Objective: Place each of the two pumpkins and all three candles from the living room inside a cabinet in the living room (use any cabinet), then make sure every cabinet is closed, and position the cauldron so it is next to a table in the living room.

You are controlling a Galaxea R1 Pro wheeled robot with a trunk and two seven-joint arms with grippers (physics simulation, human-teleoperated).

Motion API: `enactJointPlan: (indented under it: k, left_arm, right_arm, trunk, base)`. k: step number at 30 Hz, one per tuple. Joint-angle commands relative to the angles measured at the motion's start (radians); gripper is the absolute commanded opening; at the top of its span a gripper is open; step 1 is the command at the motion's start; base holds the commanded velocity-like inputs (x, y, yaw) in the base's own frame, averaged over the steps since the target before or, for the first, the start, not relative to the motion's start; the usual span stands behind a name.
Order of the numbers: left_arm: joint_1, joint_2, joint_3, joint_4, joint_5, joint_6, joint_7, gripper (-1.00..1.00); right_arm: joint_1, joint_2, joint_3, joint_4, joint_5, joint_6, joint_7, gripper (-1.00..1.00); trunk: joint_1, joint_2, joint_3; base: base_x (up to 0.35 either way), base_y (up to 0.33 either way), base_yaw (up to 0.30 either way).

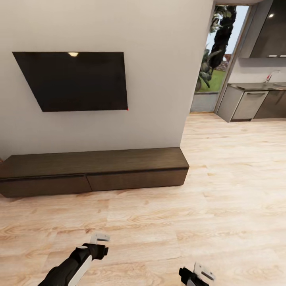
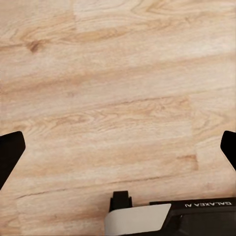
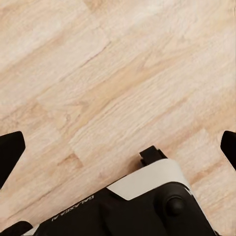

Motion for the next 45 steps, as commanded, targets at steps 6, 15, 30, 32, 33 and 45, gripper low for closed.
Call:
enactJointPlan:
  k: [6, 15, 30, 32, 33, 45]
  left_arm:
    - [-0.001, -0.001, -0.007, -0.004, 0.013, 0.011, 0.007, 1.00]
    - [-0.001, 0.005, -0.005, -0.016, 0.018, 0.065, 0.001, 1.00]
    - [-0.002, 0.075, 0.268, -0.176, 0.022, 0.299, -0.014, 1.00]
    - [-0.002, 0.076, 0.285, -0.177, 0.038, 0.306, -0.014, 1.00]
    - [-0.002, 0.078, 0.299, -0.178, 0.052, 0.318, -0.014, 1.00]
    - [-0.007, 0.155, 0.333, -0.350, 0.124, 0.574, -0.223, 1.00]
  right_arm:
    - [-0.001, 0.006, 0.012, -0.005, -0.009, -0.081, -0.006, 1.00]
    - [-0.001, 0.005, 0.062, -0.007, -0.011, -0.127, -0.009, 1.00]
    - [-0.001, 0.012, 0.066, -0.002, -0.011, -0.175, -0.010, 1.00]
    - [-0.001, 0.010, 0.066, -0.001, -0.012, -0.176, -0.010, 1.00]
    - [-0.001, 0.009, 0.066, -0.002, -0.012, -0.176, -0.010, 1.00]
    - [-0.001, 0.007, 0.065, -0.003, -0.012, -0.178, -0.007, 1.00]
  trunk:
    - [0.024, -0.044, -0.021]
    - [0.058, -0.107, -0.049]
    - [0.116, -0.212, -0.096]
    - [0.123, -0.226, -0.102]
    - [0.127, -0.233, -0.105]
    - [0.173, -0.317, -0.143]
  base:
    - [0.000, 0.000, 0.000]
    - [0.000, 0.000, 0.000]
    - [0.000, 0.000, 0.000]
    - [0.000, 0.000, 0.000]
    - [0.000, 0.000, 0.000]
    - [0.000, 0.000, 0.000]
